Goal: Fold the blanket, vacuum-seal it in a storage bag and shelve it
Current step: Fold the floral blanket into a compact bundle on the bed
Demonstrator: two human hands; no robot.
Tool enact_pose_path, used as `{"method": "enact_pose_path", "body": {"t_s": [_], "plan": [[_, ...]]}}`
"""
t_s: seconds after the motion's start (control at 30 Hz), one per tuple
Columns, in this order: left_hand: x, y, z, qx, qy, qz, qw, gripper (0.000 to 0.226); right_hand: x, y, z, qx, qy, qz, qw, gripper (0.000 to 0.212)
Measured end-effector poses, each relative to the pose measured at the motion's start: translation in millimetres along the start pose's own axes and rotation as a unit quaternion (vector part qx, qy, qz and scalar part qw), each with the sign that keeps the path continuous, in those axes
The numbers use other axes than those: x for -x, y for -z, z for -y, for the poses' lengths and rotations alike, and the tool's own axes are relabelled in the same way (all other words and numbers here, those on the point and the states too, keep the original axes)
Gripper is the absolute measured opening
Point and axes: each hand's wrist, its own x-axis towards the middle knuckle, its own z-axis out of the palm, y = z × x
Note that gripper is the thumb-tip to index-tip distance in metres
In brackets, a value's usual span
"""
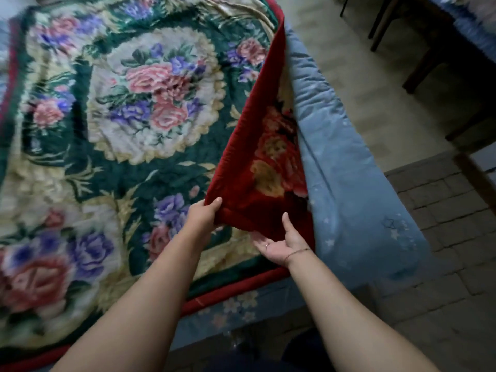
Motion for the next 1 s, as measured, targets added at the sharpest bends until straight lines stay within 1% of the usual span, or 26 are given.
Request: {"method": "enact_pose_path", "body": {"t_s": [0.17, 0.27, 0.33, 0.4, 0.5, 0.6, 0.67, 0.73, 0.8, 0.83, 0.87, 0.9, 0.93, 0.97, 1.0], "plan": [[-10, 158, 10, 0.059, -0.015, -0.047, 0.997, 0.008, -57, -19, -105, 0.019, 0.020, -0.043, 0.999, 0.102], [-13, 249, 33, 0.080, -0.007, -0.073, 0.994, 0.022, -86, -10, -154, 0.053, 0.025, -0.100, 0.993, 0.106], [-8, 298, 59, 0.098, 0.013, -0.092, 0.991, 0.022, -96, 0, -181, 0.082, 0.035, -0.157, 0.984, 0.105], [-1, 341, 94, 0.114, 0.046, -0.123, 0.985, 0.021, -103, 17, -200, 0.118, 0.049, -0.196, 0.972, 0.103], [2, 389, 149, 0.134, 0.111, -0.153, 0.973, 0.034, -114, 42, -214, 0.147, 0.055, -0.237, 0.959, 0.100], [-9, 404, 182, 0.151, 0.151, -0.172, 0.962, 0.039, -120, 58, -215, 0.156, 0.090, -0.272, 0.945, 0.093], [-20, 401, 192, 0.151, 0.160, -0.177, 0.959, 0.040, -122, 63, -209, 0.174, 0.126, -0.297, 0.930, 0.080], [-29, 394, 199, 0.149, 0.170, -0.190, 0.955, 0.039, -124, 67, -197, 0.190, 0.159, -0.315, 0.916, 0.060], [-37, 391, 205, 0.146, 0.174, -0.209, 0.951, 0.039, -126, 71, -178, 0.213, 0.181, -0.320, 0.905, 0.030], [-39, 389, 208, 0.145, 0.174, -0.216, 0.950, 0.039, -122, 72, -168, 0.229, 0.200, -0.322, 0.896, 0.025], [-40, 388, 210, 0.140, 0.176, -0.216, 0.950, 0.039, -116, 73, -157, 0.250, 0.219, -0.332, 0.883, 0.026], [-41, 385, 214, 0.131, 0.183, -0.206, 0.952, 0.038, -108, 75, -146, 0.268, 0.237, -0.335, 0.872, 0.022], [-40, 381, 218, 0.119, 0.195, -0.185, 0.956, 0.036, -98, 79, -135, 0.272, 0.254, -0.339, 0.864, 0.012], [-40, 375, 224, 0.106, 0.209, -0.164, 0.958, 0.035, -90, 86, -125, 0.271, 0.269, -0.338, 0.860, 0.012], [-39, 368, 231, 0.094, 0.223, -0.149, 0.959, 0.035, -83, 94, -116, 0.285, 0.279, -0.336, 0.853, 0.016]]}}
